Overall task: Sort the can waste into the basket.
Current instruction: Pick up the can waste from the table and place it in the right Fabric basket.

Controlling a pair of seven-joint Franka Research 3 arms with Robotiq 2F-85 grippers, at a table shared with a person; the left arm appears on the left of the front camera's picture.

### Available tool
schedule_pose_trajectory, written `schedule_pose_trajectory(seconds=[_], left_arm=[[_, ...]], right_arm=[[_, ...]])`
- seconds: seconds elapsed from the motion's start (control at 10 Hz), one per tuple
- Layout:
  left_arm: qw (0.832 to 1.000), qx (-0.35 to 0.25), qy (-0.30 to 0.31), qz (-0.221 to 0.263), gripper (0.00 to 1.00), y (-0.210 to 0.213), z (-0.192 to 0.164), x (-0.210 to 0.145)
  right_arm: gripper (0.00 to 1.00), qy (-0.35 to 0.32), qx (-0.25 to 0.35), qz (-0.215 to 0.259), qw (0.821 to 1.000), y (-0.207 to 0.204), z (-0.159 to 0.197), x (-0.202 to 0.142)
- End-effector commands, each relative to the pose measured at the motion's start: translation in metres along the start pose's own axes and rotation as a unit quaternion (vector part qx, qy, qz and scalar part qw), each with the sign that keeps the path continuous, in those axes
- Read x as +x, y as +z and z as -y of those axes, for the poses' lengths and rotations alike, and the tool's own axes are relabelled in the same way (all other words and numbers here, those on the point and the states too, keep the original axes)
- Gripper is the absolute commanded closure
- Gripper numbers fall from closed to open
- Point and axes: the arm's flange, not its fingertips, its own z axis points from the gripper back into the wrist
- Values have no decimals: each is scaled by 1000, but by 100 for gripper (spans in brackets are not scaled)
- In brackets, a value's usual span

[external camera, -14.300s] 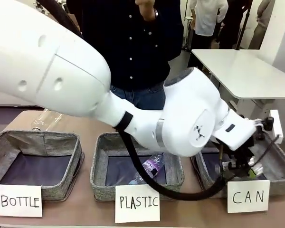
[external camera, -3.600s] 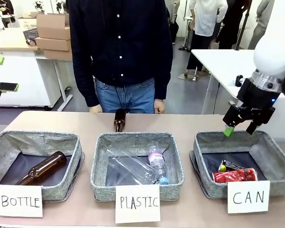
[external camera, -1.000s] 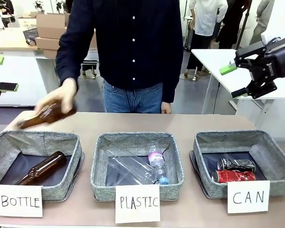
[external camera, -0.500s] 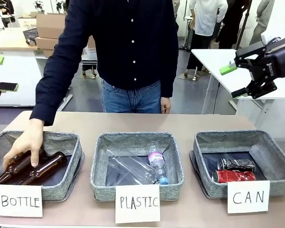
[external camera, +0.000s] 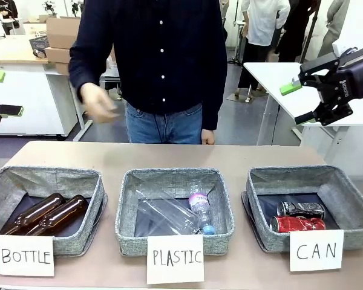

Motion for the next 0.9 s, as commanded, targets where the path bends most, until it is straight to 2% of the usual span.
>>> schedule_pose_trajectory(seconds=[0.0, 0.8], left_arm=[[1000, -2, -9, -7, 3, 2, 2, -1], [1000, -2, -9, -7, 3, 2, 2, -1]], right_arm=[[0, 12, 1, -4, 1000, 4, 0, 2], [0, 12, 1, -4, 1000, 4, 0, 2]])
